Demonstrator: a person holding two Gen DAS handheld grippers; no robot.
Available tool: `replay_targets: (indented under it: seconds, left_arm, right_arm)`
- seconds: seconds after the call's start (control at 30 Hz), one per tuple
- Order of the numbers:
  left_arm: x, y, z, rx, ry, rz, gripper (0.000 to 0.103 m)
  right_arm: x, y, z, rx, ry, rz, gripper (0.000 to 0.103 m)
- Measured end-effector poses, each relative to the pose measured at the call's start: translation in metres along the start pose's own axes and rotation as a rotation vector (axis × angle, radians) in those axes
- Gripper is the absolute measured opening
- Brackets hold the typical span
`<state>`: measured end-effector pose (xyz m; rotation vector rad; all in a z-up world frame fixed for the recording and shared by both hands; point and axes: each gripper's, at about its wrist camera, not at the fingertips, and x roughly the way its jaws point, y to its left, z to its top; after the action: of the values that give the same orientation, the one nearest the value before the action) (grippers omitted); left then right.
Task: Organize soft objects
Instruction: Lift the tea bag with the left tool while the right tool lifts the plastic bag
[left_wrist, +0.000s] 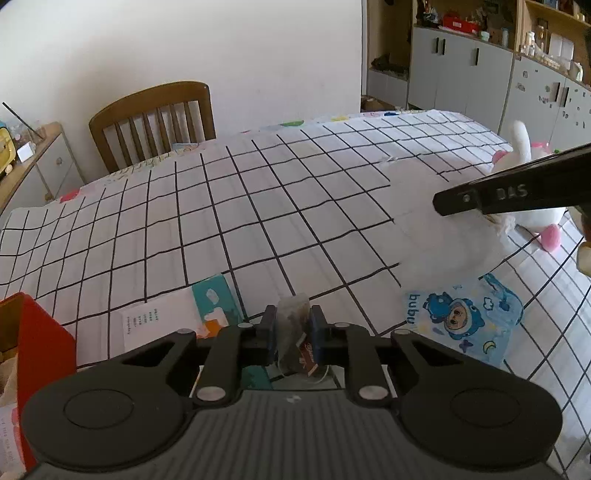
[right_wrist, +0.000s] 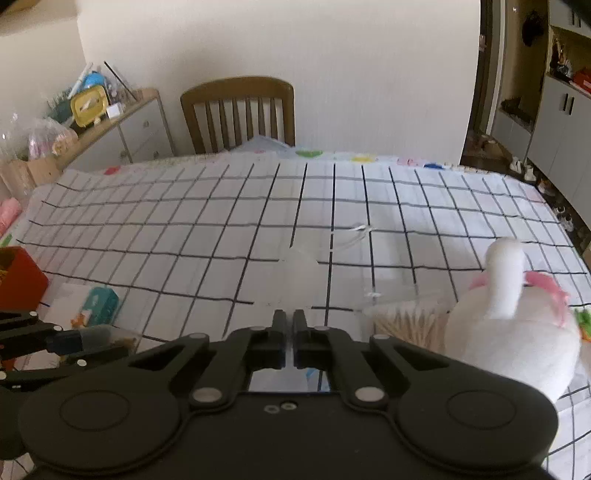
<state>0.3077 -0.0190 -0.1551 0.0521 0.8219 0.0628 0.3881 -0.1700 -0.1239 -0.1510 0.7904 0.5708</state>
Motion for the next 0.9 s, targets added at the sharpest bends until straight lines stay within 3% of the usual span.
replay_targets:
  seconds: [0.43, 0.9]
  left_arm:
    - [-0.024, 0.01, -0.002, -0.034, -0.021, -0.012, 0.011]
    - [-0.029, 0.013, -0.001, -0.117, 0.015, -0.056, 0.014]
  right_arm:
    - [-0.06, 0.009, -0.002, -0.01, -0.085, 0.073, 0.002]
    - [-0.086, 0.004, -0.024, 0.032, -0.075, 0.126, 0.002]
